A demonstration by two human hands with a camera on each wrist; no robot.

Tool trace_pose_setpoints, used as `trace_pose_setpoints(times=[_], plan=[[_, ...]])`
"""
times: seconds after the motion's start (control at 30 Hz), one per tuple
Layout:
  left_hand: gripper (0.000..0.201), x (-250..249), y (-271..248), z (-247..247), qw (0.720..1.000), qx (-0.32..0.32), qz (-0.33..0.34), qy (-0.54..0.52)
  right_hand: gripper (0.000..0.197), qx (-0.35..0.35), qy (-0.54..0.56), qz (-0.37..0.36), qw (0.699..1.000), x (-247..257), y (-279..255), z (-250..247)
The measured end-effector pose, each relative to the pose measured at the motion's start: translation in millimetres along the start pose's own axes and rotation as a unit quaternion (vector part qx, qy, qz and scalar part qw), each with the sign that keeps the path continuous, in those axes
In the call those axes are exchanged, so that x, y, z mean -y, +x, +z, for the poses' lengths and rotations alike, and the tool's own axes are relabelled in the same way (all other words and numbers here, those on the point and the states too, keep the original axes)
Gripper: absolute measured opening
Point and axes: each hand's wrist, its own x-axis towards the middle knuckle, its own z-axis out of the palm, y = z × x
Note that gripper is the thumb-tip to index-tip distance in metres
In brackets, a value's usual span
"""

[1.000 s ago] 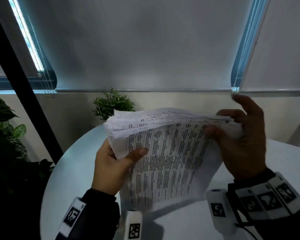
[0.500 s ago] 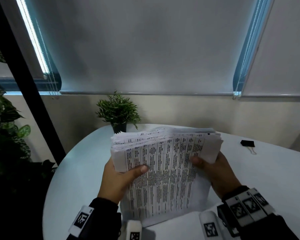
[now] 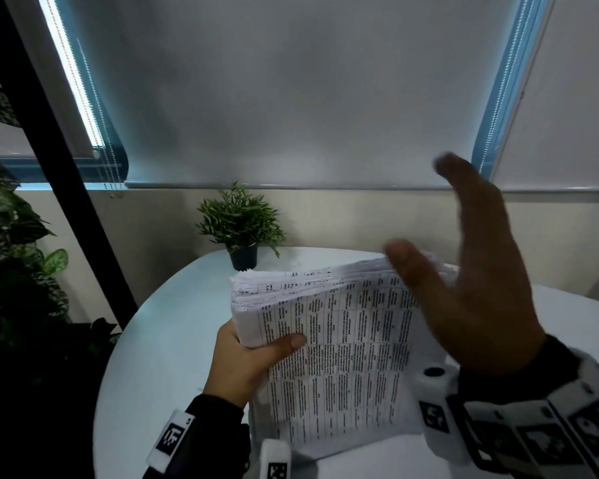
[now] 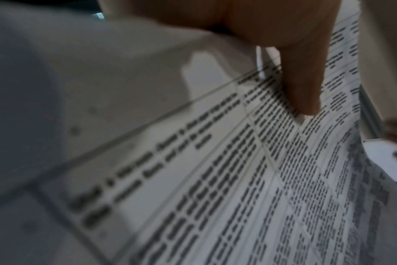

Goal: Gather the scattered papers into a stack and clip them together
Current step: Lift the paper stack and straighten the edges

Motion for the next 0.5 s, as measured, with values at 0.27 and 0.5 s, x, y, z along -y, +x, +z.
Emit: trace_pose_setpoints(times=[0.27, 0.5], plan=[[0.035, -8.6, -1.7, 10.2, 0.997, -0.019, 0.049, 0.064, 0.073, 0.283, -0.155, -0.132, 0.937, 42.8, -14.0, 52.5], [0.028, -7.6, 0.3, 19.4, 0.992, -0.019, 0.061, 0.107, 0.064, 0.283, -0.139, -0.118, 0.942, 51.0, -15.6, 50.0]])
